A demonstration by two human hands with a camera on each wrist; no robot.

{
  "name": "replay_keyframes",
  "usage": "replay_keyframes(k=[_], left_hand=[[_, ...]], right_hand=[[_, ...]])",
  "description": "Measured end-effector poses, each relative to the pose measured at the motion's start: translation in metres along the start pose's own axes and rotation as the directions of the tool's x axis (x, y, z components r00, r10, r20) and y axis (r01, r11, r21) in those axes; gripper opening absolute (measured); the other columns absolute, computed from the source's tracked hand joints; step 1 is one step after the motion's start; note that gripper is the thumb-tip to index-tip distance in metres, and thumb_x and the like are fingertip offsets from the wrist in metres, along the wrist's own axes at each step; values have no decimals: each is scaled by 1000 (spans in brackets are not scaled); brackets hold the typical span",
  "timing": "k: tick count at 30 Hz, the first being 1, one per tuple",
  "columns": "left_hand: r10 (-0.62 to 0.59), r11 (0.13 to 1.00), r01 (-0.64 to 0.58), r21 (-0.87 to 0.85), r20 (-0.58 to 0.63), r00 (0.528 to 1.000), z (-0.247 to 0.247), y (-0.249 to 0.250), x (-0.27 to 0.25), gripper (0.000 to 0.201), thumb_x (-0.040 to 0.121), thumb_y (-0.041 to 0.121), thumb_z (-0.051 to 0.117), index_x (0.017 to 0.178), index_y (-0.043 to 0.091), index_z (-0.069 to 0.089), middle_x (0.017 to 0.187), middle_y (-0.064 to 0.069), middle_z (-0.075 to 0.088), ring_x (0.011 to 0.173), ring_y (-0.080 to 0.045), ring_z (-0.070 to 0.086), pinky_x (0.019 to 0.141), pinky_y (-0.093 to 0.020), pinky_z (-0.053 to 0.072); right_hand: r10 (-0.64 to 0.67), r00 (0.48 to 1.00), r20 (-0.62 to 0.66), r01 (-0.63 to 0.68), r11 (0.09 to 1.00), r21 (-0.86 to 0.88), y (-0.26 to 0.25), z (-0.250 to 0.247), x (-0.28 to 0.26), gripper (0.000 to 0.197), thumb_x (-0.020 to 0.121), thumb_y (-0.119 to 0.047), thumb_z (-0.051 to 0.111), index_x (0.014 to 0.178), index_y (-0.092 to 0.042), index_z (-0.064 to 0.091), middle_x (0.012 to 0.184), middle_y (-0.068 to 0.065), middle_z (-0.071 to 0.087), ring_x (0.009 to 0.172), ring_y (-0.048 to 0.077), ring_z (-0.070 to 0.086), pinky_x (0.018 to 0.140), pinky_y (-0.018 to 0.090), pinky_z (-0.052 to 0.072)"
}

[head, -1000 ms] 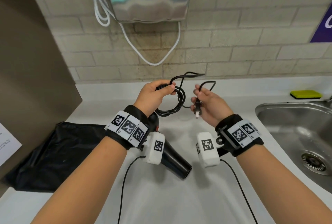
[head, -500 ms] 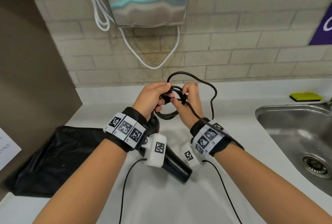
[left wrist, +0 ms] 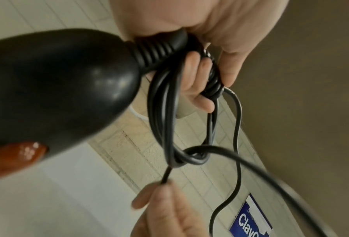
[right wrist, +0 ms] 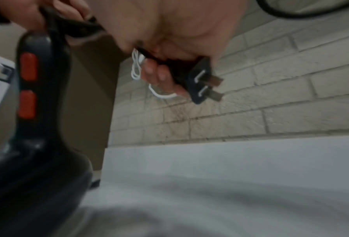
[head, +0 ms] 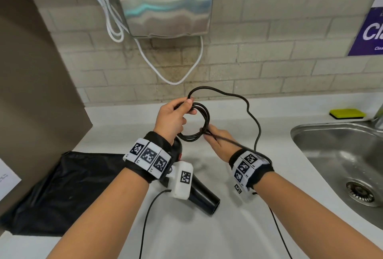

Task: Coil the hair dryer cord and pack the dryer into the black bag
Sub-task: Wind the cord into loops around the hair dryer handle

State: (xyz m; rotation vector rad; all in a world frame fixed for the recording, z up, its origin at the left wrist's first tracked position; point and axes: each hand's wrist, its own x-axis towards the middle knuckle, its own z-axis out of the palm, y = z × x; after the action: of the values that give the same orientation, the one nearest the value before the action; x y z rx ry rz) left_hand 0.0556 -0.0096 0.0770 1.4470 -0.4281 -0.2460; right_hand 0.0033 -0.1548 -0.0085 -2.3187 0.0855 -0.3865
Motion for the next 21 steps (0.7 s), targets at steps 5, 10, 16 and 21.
replay_keyframes(k=[5,10,16,21], left_hand=[[15,999,-17,-38,-49,999,0,-2,0,11,94,18,53,99,17,63,76,-5,62,35,-2,29,36,-13,22],[-13,992,3,-129,-78,997,-9,1,1,12,94,18,52,101,17,62,75,-4,62,37,-4,25,37,-16,18],[-27,996,25,-85,-28,999,-3,1,-3,13,93,18,53,99,15,64,73,-2,65,40,-6,24,38,-16,18],[-34,996,33,-78,-9,999,0,1,0,11,93,17,53,96,17,64,72,-2,64,41,-6,24,38,-16,18]], right_hand=[[269,962,-53,-274,948,-164,41,2,3,26,98,-25,36,104,-10,56,97,16,61,93,29,57,80,31,41],[648,761,6,-555,656,-512,83,-10,-12,35,99,-16,33,130,-6,47,136,10,48,125,24,47,101,29,38],[725,688,-17,-591,547,-593,98,-16,-17,31,95,-21,41,122,-9,51,127,10,55,116,26,54,95,30,43],[282,959,-41,-284,958,-51,45,-1,2,42,89,-9,52,131,-14,46,125,14,53,102,17,55,84,15,37]])
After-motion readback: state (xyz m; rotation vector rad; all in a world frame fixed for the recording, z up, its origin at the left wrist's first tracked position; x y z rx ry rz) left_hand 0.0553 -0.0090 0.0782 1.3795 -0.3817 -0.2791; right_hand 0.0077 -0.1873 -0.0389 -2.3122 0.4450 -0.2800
